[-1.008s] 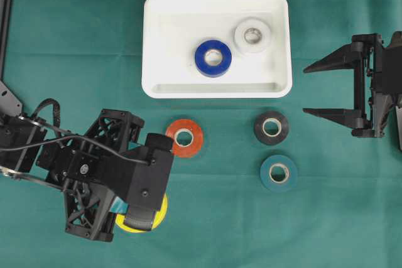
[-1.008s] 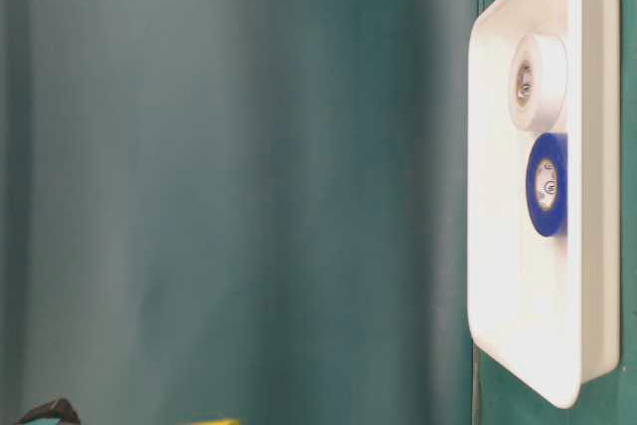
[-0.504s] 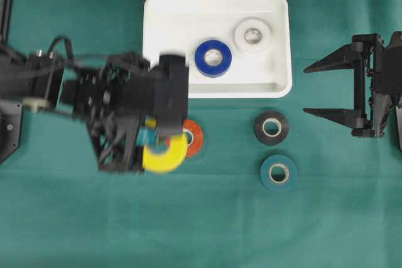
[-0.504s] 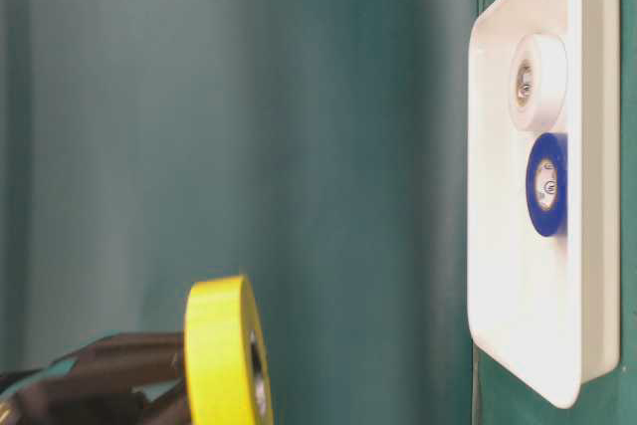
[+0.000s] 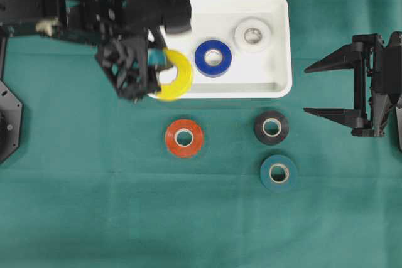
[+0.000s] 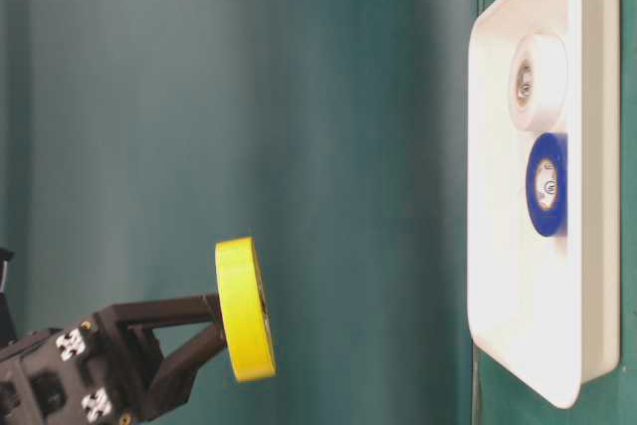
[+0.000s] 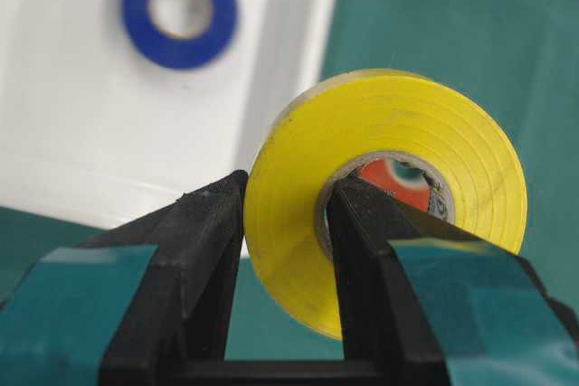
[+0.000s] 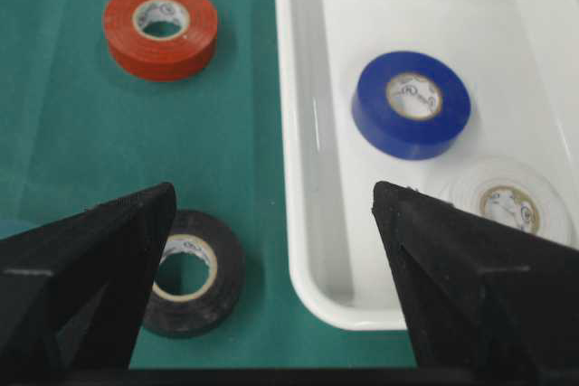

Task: Pick up the tape from a random location and place it into the white case.
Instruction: 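Lift the yellow tape and carry it over the tray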

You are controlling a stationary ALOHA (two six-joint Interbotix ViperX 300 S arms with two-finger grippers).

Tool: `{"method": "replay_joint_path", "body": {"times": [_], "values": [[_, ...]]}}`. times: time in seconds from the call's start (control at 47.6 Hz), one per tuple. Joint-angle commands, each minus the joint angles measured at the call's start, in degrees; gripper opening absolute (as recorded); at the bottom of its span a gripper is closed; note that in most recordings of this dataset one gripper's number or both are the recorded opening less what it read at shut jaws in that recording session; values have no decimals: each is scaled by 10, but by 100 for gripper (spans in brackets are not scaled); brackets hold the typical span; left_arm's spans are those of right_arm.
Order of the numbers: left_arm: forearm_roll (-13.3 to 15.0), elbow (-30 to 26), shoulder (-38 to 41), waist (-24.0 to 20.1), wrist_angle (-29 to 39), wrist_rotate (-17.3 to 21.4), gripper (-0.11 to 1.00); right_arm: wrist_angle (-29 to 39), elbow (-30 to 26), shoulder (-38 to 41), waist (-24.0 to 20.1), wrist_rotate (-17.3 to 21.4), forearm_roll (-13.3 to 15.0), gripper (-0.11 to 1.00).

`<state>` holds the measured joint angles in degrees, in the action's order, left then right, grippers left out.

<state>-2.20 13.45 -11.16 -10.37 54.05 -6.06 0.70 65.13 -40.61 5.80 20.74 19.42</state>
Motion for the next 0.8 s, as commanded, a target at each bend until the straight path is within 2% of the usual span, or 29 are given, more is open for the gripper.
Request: {"method": "replay_joint_path", "body": {"times": [0.0, 0.399, 0.777], "values": [[0, -12, -9, -19, -11, -1, 23, -2, -14, 1, 1, -1, 1, 87], [0, -8, -8, -82, -28, -1, 23, 0, -14, 1, 1, -1, 1, 87], [0, -5, -9, -83, -28, -1, 23, 0, -14, 0, 1, -1, 1, 87]]}}
